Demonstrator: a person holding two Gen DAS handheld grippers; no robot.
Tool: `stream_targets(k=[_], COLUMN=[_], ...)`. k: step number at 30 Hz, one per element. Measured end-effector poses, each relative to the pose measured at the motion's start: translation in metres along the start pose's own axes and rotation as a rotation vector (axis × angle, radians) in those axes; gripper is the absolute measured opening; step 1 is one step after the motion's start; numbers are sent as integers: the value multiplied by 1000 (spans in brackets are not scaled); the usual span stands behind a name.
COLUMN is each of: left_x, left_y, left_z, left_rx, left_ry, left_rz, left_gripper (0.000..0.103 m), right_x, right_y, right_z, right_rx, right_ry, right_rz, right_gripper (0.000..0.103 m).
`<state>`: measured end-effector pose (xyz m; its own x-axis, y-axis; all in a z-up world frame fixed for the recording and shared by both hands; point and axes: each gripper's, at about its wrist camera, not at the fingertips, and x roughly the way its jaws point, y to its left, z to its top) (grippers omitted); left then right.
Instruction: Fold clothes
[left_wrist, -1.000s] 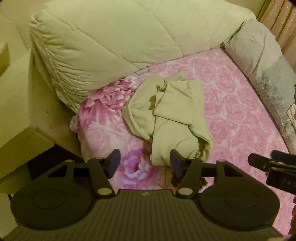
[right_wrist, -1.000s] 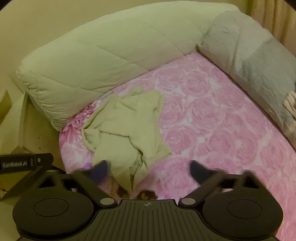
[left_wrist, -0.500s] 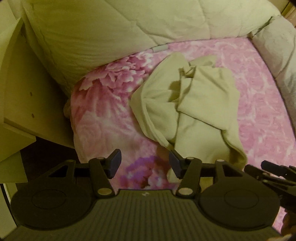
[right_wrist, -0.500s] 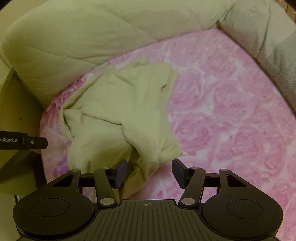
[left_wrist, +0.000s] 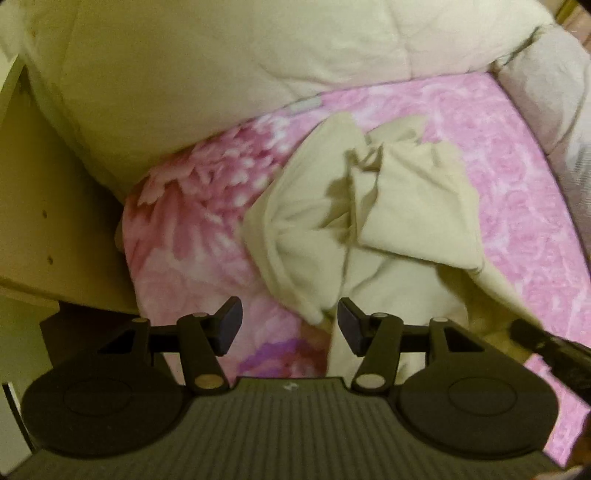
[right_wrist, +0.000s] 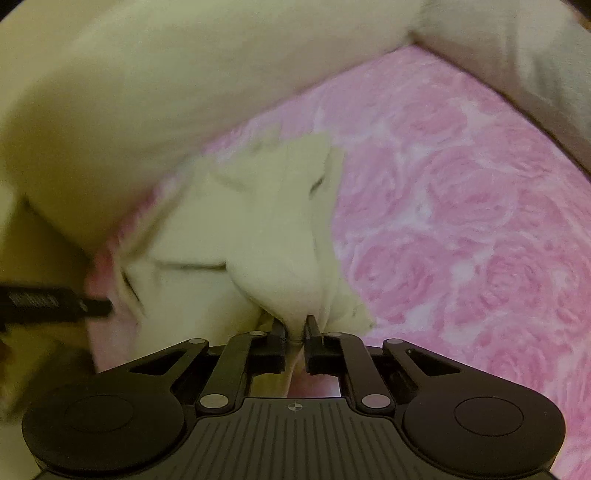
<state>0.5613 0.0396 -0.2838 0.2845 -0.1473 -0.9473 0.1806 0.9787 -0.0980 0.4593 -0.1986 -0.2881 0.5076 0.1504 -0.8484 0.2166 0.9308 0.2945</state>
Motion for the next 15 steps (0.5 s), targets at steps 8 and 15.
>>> stream_targets(k=[8, 15], left_x=[-68, -148], left_y=[-47, -115], left_z=[-6, -51], left_rx=[98, 222], left_ry=[-126, -232], left_rz=[-88, -234], left_gripper=[53, 53], right_x=[-137, -294], right_y=[-21, -55], right_z=[-4, -49], right_rx=[215, 334], right_ry=[-300, -599], right_rz=[117, 119], right_gripper=[5, 4])
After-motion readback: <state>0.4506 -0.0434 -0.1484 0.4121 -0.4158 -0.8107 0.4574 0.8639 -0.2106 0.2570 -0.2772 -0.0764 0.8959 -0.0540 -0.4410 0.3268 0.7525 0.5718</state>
